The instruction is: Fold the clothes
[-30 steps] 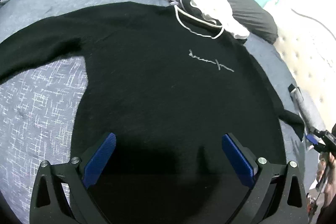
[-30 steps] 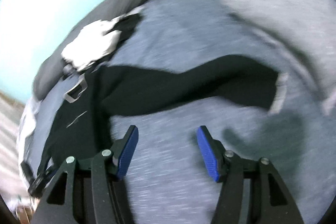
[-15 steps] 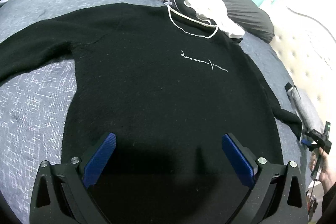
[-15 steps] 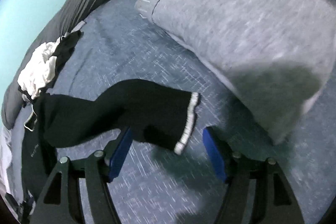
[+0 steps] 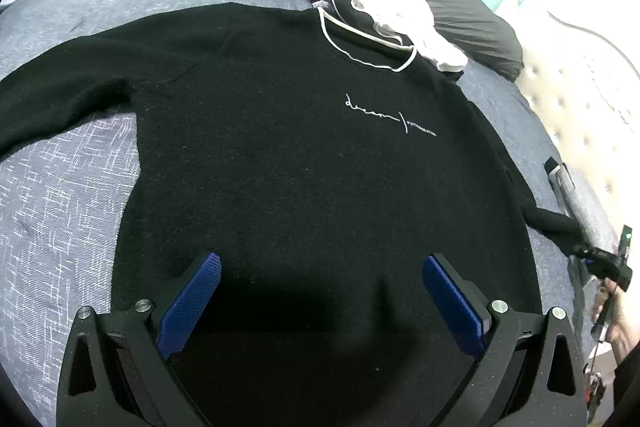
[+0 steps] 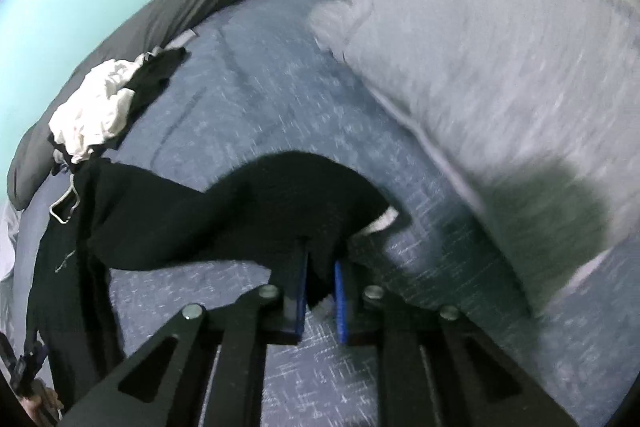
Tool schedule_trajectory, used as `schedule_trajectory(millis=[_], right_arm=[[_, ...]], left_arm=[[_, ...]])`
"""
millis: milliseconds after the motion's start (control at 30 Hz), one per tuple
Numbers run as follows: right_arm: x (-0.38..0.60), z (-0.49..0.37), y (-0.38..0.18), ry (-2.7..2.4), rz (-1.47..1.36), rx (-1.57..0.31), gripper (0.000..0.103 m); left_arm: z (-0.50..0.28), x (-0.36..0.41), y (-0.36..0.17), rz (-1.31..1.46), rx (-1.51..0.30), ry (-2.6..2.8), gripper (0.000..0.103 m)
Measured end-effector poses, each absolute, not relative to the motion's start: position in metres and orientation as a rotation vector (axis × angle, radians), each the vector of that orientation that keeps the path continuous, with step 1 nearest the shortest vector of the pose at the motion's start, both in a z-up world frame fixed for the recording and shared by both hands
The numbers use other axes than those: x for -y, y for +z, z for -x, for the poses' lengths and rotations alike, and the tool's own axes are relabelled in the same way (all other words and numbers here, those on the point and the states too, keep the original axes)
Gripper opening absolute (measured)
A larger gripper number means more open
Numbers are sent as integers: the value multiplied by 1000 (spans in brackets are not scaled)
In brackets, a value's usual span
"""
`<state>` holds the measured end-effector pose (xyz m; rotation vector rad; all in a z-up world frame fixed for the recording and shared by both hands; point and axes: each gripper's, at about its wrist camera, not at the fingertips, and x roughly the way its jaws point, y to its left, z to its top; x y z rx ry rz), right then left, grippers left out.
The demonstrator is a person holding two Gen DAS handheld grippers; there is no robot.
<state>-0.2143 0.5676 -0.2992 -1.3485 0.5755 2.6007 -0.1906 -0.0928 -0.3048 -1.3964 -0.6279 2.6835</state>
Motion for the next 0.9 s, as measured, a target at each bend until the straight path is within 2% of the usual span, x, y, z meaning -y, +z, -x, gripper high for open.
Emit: schedule_trajectory(millis=[200,533,800,900], right_arm=[[-586,203,-257,2647,1307,-490,10],[-595,212,-254,2613,1306,-393,10],[-594,228,-222,2674,1191,-297,9],[-600,238,-225,2642,1236,-272,9]], left_arm=[[190,94,-304,1391,634,2681,103],[191,93,-303,1388,635,2680,103],[192,93,-303,1389,632,2679,103],[192,93,-303,1388,635,2679,103]])
